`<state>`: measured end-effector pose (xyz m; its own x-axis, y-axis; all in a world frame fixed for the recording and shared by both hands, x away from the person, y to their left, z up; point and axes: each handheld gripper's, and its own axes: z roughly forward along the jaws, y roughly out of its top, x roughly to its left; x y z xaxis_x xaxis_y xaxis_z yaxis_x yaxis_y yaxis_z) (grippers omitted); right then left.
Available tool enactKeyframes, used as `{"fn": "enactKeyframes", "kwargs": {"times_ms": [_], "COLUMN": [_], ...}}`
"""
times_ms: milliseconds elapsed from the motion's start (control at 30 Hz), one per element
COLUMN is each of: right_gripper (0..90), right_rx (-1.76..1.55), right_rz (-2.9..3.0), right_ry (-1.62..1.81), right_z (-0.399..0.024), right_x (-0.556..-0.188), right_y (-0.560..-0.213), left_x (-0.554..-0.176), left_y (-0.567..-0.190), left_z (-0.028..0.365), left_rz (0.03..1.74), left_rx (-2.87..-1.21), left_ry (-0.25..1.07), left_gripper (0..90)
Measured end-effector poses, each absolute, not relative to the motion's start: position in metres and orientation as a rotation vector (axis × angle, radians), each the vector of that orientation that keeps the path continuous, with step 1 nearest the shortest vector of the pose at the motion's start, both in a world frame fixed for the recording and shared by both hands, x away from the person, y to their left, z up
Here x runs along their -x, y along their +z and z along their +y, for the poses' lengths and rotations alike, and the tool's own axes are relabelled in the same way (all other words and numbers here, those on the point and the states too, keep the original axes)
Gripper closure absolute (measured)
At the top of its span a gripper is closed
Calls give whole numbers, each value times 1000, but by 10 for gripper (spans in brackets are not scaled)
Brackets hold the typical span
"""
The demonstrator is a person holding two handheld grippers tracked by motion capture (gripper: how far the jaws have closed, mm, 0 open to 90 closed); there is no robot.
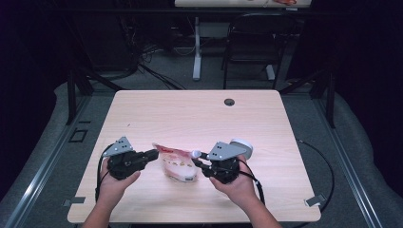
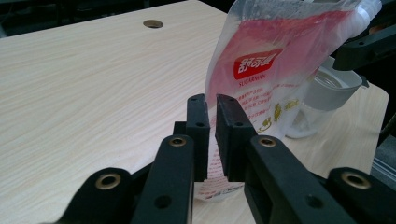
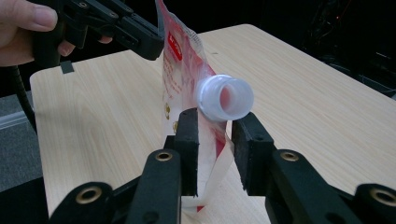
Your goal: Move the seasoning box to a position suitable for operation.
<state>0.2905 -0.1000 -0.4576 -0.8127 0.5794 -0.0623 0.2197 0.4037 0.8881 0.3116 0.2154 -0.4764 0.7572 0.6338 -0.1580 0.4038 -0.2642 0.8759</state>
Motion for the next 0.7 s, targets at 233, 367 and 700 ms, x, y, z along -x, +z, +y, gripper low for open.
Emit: {"fn": "enactKeyframes", "kwargs": {"times_ms": [233,367,700], "right_gripper": [736,736,735], "right_rx": [-691,-699,-706], "right_rz": [2318,2315,2314], "right_ry": [1371,1372,1373], "right_z": [-101,-104,-115], "right_x": [-290,-289,-284], "right_y": [-456,-456,-456], "left_x": [-308,-306,-302], "left_y": [-476,-475,-473], "left_z": [216,212,203], "left_rz": [791,781,752], "left_rx": [-1886,-1898,-1919], "left_ry": [280,298,290], "left_gripper": [900,900,900]}}
